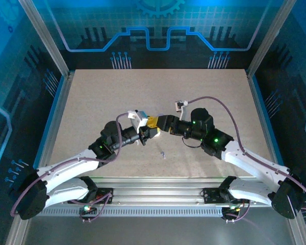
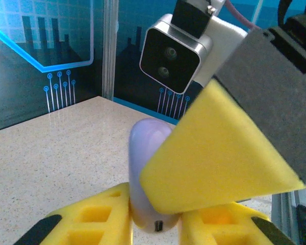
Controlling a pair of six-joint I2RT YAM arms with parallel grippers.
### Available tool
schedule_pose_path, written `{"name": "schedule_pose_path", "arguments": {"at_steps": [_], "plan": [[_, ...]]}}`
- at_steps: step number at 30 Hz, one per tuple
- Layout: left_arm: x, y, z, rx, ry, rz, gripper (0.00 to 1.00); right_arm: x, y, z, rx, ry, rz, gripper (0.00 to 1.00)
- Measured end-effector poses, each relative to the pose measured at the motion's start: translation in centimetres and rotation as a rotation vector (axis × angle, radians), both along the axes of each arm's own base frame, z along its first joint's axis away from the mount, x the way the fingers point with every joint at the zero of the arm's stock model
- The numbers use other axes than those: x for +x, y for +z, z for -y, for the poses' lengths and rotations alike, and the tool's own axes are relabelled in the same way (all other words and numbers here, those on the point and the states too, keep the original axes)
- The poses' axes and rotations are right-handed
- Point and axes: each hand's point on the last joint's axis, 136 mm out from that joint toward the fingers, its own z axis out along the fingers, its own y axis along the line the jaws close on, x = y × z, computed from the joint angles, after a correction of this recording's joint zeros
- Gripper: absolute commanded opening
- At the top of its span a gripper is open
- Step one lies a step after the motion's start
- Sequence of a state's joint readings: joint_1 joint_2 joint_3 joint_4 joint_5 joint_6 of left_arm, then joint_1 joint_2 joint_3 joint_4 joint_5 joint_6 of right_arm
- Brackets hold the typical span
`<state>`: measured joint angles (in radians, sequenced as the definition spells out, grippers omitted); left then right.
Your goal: Insert the wireless bluetooth earbuds into the charging case
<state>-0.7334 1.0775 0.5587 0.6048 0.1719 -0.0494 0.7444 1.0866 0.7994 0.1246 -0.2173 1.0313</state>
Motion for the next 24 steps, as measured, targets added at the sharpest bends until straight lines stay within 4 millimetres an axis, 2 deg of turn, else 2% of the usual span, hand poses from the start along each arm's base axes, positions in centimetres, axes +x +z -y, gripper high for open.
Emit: {"name": "schedule_pose_path", "arguments": {"at_steps": [3, 6, 11, 16, 21, 24], "plan": [[-0.2, 0.0, -0.2, 0.004, -0.003, -0.006, 0.23, 0.0, -0.4, 0.3, -0.05, 0.001, 0.024, 0.77], [-0.5, 0.1, -0.3, 0.005, -0.007, -0.01, 0.23, -0.6, 0.4, 1.1, -0.105, 0.013, 0.093, 0.81], [-0.7, -0.3, -0.2, 0.018, -0.021, -0.026, 0.24, -1.8, 4.5, 3.0, -0.162, 0.04, 0.324, 0.82], [-1.3, -0.6, 0.1, 0.025, -0.059, -0.035, 0.24, -3.8, 6.6, 4.6, -0.252, 0.119, 0.607, 0.8], [-2.3, -0.2, 0.9, 0.021, -0.135, -0.033, 0.23, -5.5, 6.4, 5.6, -0.381, 0.249, 0.867, 0.72], [-2.8, 0.3, 1.5, 0.018, -0.185, -0.028, 0.23, -5.6, 5.1, 6.3, -0.46, 0.331, 0.945, 0.65]]}}
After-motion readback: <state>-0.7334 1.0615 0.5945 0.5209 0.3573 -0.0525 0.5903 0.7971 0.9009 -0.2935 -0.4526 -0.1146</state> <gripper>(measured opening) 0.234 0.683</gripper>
